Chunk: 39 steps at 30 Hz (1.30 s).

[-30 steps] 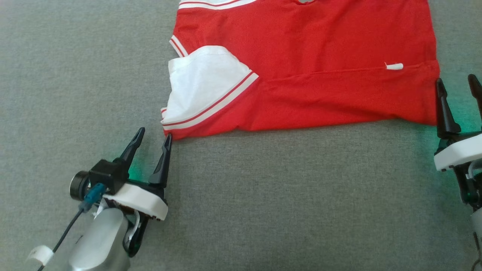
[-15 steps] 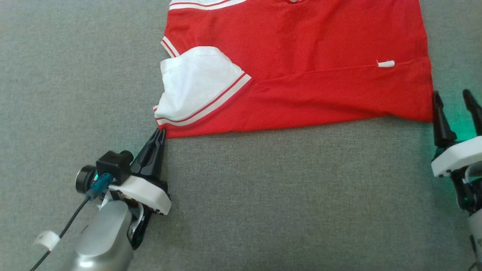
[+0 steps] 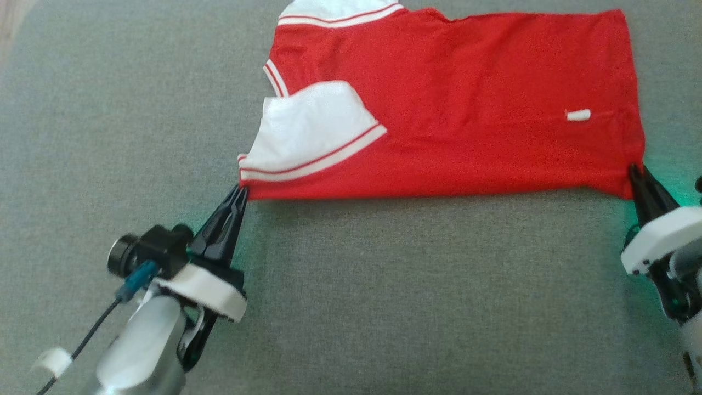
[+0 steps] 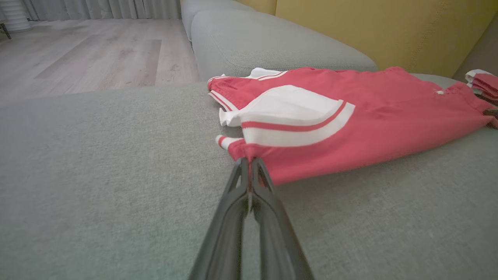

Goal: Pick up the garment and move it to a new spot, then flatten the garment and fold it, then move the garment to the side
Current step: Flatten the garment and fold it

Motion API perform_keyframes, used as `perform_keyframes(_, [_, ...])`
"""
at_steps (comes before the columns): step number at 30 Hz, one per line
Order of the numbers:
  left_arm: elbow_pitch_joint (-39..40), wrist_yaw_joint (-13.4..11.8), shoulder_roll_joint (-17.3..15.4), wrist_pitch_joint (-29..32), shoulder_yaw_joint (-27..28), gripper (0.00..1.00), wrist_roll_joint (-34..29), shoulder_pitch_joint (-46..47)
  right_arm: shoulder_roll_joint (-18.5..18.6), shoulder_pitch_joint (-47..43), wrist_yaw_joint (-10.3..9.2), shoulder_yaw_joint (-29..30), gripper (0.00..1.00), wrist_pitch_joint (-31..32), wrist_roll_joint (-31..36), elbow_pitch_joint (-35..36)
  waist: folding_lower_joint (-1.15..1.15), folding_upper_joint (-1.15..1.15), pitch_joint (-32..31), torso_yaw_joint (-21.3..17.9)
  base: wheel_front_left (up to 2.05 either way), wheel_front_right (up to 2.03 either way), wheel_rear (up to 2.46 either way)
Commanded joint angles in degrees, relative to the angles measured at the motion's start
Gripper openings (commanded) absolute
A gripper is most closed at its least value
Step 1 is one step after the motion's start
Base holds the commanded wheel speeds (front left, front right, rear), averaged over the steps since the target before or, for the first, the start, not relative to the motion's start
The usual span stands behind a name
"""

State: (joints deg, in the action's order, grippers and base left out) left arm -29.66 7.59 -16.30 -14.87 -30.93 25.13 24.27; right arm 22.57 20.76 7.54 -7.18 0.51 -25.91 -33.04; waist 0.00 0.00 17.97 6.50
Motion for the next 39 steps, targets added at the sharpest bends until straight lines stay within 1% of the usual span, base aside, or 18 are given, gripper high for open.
perform_keyframes(1, [2.1,-0.1,-2.9,-0.1,3.2,0.0,-0.3,-1.3,2.4,-2.4,-0.05,-0.5,0.0,0.2,-0.8,1.9,0.0,0.0,-1.4,-0.1,0.0,0.0,0.0])
perform_keyframes(6, [4.9,-0.2,-4.7,-0.1,4.5,0.0,-0.3,-6.1,5.9,-6.7,-0.05,-1.3,0.0,2.2,-2.9,5.8,0.0,0.0,-3.8,-0.9,0.0,0.0,0.0])
perform_keyframes(11, [8.9,-1.3,-5.3,-0.1,4.2,0.0,0.1,-12.4,8.9,-12.4,-0.05,-0.9,0.0,5.3,-5.0,10.9,0.0,0.0,-5.7,-1.8,0.0,0.0,0.0])
perform_keyframes(16, [11.5,-2.1,-5.2,-0.1,3.6,0.0,0.9,-17.1,9.8,-19.3,-0.05,1.9,0.0,7.4,-5.9,15.2,0.0,0.0,-6.7,-1.9,0.0,0.0,0.0])
perform_keyframes(21, [13.4,-2.6,-4.8,0.1,2.9,0.0,2.2,-21.5,8.8,-27.4,-0.05,6.3,0.0,8.1,-5.6,20.7,0.0,0.0,-7.4,-2.4,0.0,0.0,0.0])
perform_keyframes(22, [13.7,-2.7,-4.8,0.3,2.8,0.0,2.4,-22.1,8.5,-28.3,-0.05,6.9,0.11,8.2,-5.4,21.6,0.0,0.0,-7.4,-2.6,0.0,0.0,0.0])
perform_keyframes(23, [14.1,-2.7,-4.7,0.7,2.5,0.0,2.6,-22.6,8.1,-29.1,-0.05,7.6,0.32,8.2,-5.2,22.4,0.0,0.0,-7.5,-2.7,0.0,0.0,0.0])
perform_keyframes(24, [14.4,-2.5,-4.6,1.0,2.2,0.0,3.0,-23.0,7.6,-29.5,-0.05,8.3,0.85,7.9,-4.8,22.9,0.0,0.0,-7.5,-2.8,0.0,0.0,0.0])
perform_keyframes(25, [14.5,-2.3,-4.5,1.4,2.0,0.07,3.5,-23.2,7.1,-29.6,-0.05,9.0,1.0,7.5,-4.2,23.4,0.0,0.0,-7.6,-2.9,0.0,0.0,0.0])
perform_keyframes(26, [14.6,-2.2,-4.5,1.8,1.8,0.48,3.8,-23.3,6.6,-29.5,-0.05,9.5,1.0,7.0,-3.4,23.9,0.0,0.0,-7.7,-3.0,0.0,0.0,0.0])
perform_keyframes(27, [14.6,-2.1,-4.5,2.2,1.6,1.0,4.0,-23.1,6.0,-29.5,-0.05,9.5,1.0,6.8,-2.8,24.4,0.0,0.0,-7.7,-3.1,0.0,0.0,0.0])
perform_keyframes(31, [15.4,-2.1,-5.1,3.6,1.5,1.0,4.1,-21.9,4.5,-28.8,-0.05,9.2,1.0,5.8,-1.1,27.1,0.0,0.0,-7.8,-3.6,0.0,0.0,0.0])
perform_keyframes(32, [16.8,-2.2,-6.1,4.5,1.9,1.0,3.9,-20.7,4.3,-28.3,-0.05,8.6,1.0,4.0,-0.1,28.9,0.0,0.0,-7.6,-4.1,0.0,0.0,0.0])
perform_keyframes(35, [19.9,-2.2,-8.3,6.9,2.9,1.0,3.4,-16.9,3.5,-27.2,-0.05,7.9,1.0,1.1,1.3,31.1,0.0,0.0,-7.0,-4.9,0.0,0.0,0.0])
perform_keyframes(39, [23.9,-1.6,-12.1,11.7,3.8,1.0,1.8,-8.2,2.1,-25.5,-0.05,5.9,1.0,-0.8,3.0,31.9,0.0,0.0,-5.3,-6.7,0.0,0.0,0.0])
